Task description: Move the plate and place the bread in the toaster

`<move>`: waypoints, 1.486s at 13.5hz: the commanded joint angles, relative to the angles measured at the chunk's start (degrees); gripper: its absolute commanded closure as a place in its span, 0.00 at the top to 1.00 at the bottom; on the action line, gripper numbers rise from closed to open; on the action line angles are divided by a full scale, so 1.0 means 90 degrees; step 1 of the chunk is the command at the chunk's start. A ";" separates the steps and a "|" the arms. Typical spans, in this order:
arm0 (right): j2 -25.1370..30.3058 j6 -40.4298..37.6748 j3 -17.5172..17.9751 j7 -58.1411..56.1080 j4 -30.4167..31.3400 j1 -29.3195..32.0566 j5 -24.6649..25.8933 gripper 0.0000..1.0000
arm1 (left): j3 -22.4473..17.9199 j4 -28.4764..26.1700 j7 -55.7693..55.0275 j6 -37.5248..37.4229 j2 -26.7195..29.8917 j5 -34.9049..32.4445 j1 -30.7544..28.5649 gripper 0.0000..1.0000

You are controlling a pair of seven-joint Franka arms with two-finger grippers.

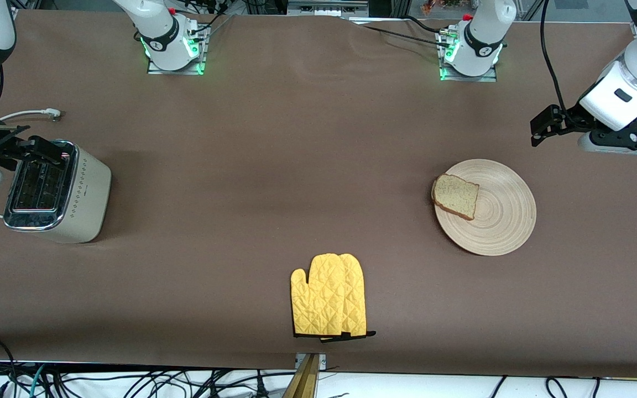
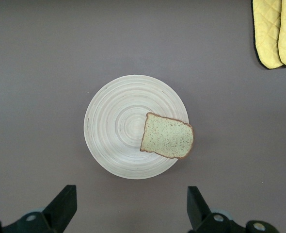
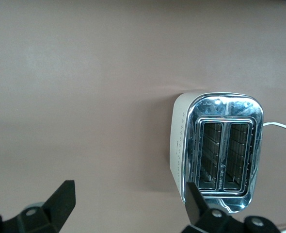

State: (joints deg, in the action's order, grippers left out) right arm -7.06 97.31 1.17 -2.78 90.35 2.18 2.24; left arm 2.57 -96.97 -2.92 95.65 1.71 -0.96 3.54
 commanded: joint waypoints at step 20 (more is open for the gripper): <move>-0.0065 -0.0031 0.0055 0.0006 -0.0136 0.0050 0.0083 1.00 | 0.0271 0.0179 0.0158 -0.0120 -0.0102 0.0087 -0.0266 1.00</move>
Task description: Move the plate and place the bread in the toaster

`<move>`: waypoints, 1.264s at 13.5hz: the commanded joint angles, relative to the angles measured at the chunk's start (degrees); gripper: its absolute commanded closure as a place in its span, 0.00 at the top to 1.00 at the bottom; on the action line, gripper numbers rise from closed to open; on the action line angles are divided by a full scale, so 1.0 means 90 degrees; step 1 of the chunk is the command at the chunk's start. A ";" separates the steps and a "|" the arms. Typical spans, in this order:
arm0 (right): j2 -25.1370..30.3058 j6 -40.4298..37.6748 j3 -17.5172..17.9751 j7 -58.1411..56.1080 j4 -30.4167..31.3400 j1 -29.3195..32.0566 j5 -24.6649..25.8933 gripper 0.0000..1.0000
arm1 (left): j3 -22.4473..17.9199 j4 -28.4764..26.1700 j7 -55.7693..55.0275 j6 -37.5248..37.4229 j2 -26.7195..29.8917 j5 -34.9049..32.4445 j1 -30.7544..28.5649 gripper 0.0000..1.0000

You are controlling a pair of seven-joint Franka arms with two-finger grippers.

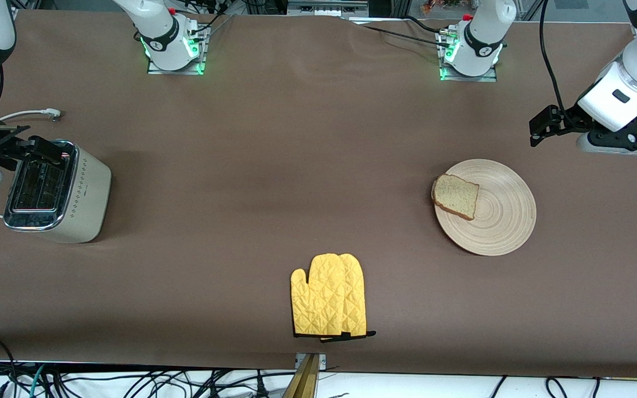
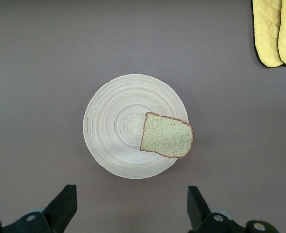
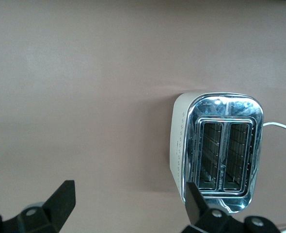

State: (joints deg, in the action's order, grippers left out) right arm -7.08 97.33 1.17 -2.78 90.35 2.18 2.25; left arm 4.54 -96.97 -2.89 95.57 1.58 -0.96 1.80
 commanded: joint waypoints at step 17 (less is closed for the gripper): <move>-0.0054 -0.0033 0.0055 0.0035 -0.0136 0.0050 0.0073 1.00 | 0.0052 0.0169 0.0125 -0.0111 -0.0097 0.0096 -0.0073 1.00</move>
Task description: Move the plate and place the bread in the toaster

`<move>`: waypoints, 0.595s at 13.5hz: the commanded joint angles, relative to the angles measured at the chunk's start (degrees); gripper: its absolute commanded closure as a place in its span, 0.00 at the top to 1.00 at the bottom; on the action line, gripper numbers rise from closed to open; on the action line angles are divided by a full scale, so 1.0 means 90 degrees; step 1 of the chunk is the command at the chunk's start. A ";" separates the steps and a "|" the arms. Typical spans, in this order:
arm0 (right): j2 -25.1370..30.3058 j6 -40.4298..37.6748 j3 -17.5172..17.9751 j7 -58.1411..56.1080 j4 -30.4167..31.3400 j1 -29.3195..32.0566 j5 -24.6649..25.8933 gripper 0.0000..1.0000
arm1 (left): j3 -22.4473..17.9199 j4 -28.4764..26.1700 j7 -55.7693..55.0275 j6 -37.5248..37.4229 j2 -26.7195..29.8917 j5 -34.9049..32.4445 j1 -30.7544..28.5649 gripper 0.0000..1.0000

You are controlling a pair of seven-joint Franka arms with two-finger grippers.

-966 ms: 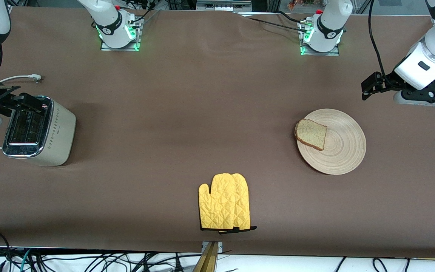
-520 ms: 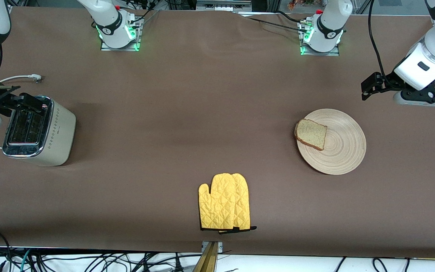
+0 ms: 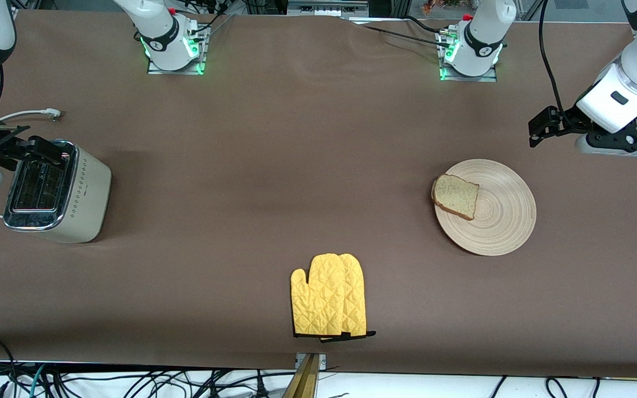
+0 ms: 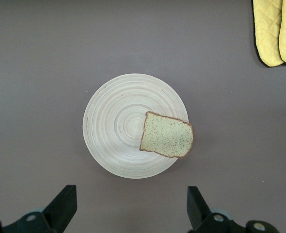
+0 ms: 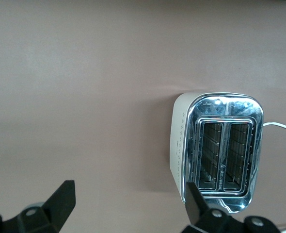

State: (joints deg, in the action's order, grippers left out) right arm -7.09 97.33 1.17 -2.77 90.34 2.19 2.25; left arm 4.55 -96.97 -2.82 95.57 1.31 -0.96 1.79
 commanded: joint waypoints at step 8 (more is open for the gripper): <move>-0.0052 -0.0033 0.0055 0.0055 -0.0136 0.0050 0.0073 1.00 | 0.0041 0.0159 0.0118 -0.0199 -0.0068 0.0096 -0.0092 1.00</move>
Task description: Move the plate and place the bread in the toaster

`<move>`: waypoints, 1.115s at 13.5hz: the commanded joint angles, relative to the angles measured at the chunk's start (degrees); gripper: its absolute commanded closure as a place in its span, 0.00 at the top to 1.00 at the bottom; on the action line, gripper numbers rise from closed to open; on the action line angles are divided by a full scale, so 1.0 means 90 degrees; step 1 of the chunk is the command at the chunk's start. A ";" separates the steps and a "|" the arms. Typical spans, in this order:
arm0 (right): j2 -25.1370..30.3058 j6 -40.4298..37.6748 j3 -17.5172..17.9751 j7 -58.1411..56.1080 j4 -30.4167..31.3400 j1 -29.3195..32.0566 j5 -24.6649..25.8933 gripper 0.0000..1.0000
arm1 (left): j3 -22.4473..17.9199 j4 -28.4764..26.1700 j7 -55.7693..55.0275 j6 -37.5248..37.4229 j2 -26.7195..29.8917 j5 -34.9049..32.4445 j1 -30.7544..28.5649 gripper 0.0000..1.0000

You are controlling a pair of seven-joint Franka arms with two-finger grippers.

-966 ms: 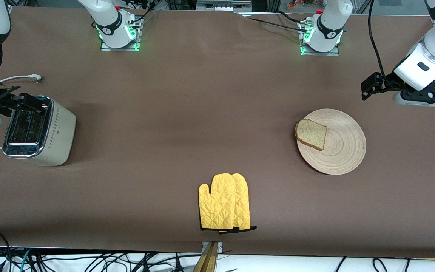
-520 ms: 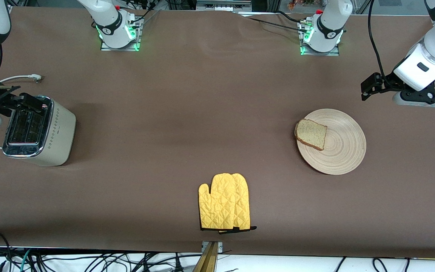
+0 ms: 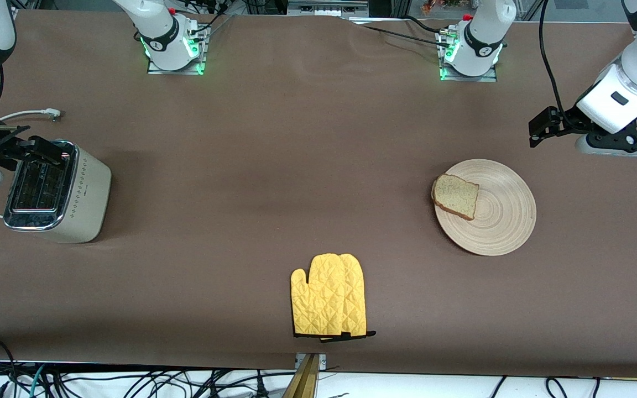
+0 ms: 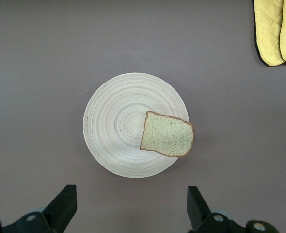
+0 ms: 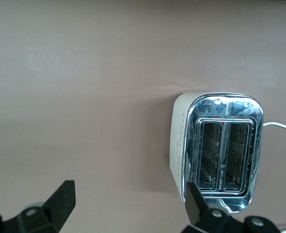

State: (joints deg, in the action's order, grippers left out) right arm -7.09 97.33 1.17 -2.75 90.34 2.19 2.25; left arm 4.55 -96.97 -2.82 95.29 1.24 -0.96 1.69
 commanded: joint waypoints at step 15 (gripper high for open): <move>-0.0081 -0.0024 0.0045 0.0061 -0.0136 0.0070 0.0063 1.00 | 0.0002 0.0706 0.2636 -0.0129 -0.2694 0.1824 -0.2619 1.00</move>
State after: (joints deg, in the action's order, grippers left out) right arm -7.31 97.34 1.13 -2.73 90.32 2.27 2.25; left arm 3.77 -93.92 17.99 95.10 -17.68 13.36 -21.33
